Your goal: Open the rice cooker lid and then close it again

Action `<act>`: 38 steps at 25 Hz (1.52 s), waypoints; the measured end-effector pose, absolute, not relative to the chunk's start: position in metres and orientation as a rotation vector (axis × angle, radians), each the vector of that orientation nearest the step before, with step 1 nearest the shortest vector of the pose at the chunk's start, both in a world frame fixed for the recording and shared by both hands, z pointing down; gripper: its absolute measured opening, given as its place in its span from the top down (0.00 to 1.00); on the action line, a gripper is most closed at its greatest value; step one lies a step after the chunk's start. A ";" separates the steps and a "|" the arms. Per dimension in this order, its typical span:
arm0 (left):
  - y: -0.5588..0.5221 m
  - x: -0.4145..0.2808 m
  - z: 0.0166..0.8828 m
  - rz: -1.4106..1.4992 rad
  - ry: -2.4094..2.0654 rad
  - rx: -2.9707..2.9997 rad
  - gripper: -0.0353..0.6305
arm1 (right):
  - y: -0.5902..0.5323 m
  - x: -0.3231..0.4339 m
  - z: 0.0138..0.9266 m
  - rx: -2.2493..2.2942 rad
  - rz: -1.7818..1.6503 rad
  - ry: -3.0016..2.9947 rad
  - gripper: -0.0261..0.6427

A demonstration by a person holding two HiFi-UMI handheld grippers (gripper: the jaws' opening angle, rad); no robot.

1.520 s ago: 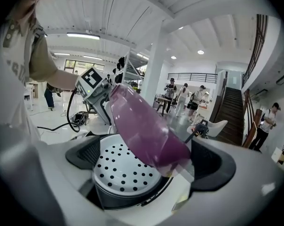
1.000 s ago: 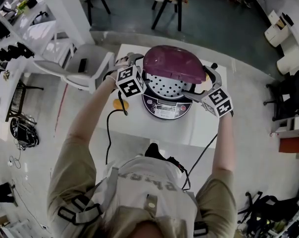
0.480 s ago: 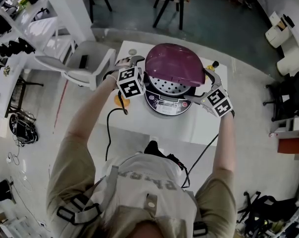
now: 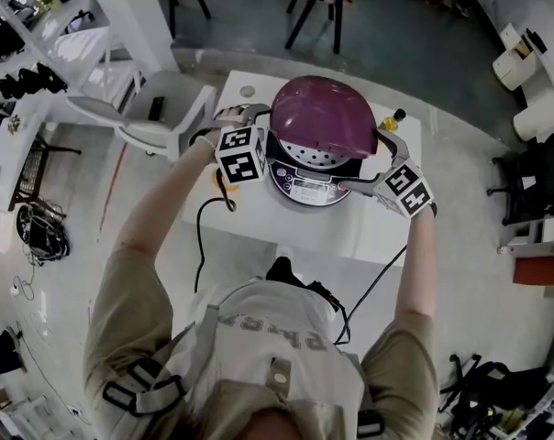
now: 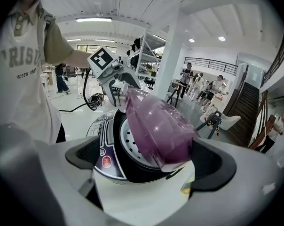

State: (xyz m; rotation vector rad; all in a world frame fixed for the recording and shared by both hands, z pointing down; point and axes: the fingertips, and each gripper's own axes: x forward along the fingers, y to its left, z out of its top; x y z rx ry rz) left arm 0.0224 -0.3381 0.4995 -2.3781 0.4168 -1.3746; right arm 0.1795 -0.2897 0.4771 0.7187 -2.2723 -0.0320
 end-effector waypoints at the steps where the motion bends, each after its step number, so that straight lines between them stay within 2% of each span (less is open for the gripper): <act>1: -0.336 0.022 0.501 -1.381 0.410 -2.373 0.23 | -0.287 0.179 0.479 0.710 -0.030 -2.265 0.10; 38: -0.307 0.009 0.566 -1.548 0.239 -2.217 0.21 | -0.245 0.172 0.535 0.465 0.092 -2.169 0.10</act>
